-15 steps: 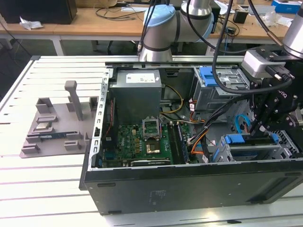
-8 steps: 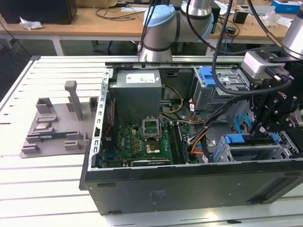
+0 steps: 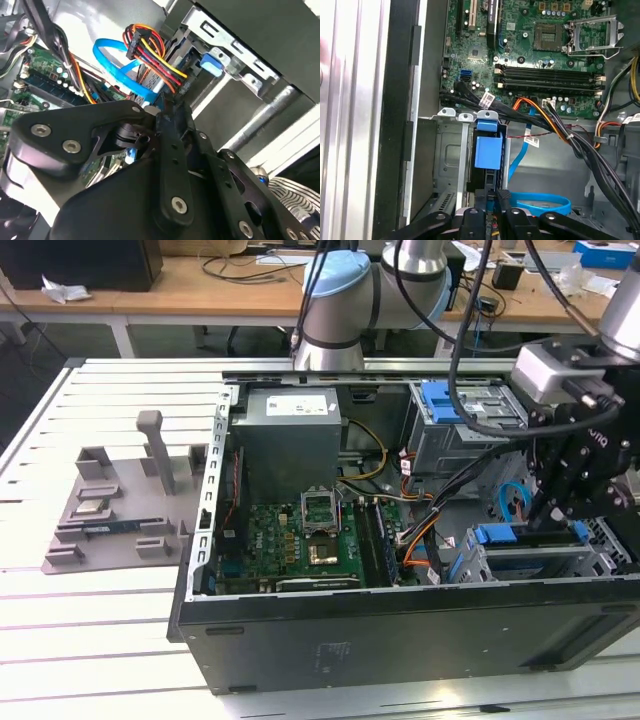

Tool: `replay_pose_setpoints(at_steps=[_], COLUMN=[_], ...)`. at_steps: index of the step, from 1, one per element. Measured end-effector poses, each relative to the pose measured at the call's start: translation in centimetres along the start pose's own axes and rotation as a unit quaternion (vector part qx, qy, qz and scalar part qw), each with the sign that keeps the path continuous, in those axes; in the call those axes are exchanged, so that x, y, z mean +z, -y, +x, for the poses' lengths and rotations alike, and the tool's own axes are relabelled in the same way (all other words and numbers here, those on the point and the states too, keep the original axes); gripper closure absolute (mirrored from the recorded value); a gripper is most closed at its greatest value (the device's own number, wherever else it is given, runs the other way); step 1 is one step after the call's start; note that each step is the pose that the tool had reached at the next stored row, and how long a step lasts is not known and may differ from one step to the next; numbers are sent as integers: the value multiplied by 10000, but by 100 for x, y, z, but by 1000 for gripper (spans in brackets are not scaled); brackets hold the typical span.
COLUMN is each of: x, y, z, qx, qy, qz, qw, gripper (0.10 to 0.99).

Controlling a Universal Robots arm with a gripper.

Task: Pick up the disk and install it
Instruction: 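Insert the second disk wire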

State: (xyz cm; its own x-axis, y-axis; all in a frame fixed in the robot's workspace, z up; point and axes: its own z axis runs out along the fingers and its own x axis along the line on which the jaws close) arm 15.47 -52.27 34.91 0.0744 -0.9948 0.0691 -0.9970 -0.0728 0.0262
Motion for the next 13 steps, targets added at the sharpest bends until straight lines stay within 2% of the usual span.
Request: replay_pose_setpoints(at_steps=[3,4,5,7,13], x=[-194,-253,-336,-422,-431], y=[-1,-2,-3,-4,-4], z=[-40,-50,-59,-61,-61], qx=[0,0,0,0,0], qy=[0,0,0,0,-1], qz=[0,1,2,3,3], qw=[10000,10000,10000,10000,10000], gripper=[867,980,980,980,980])
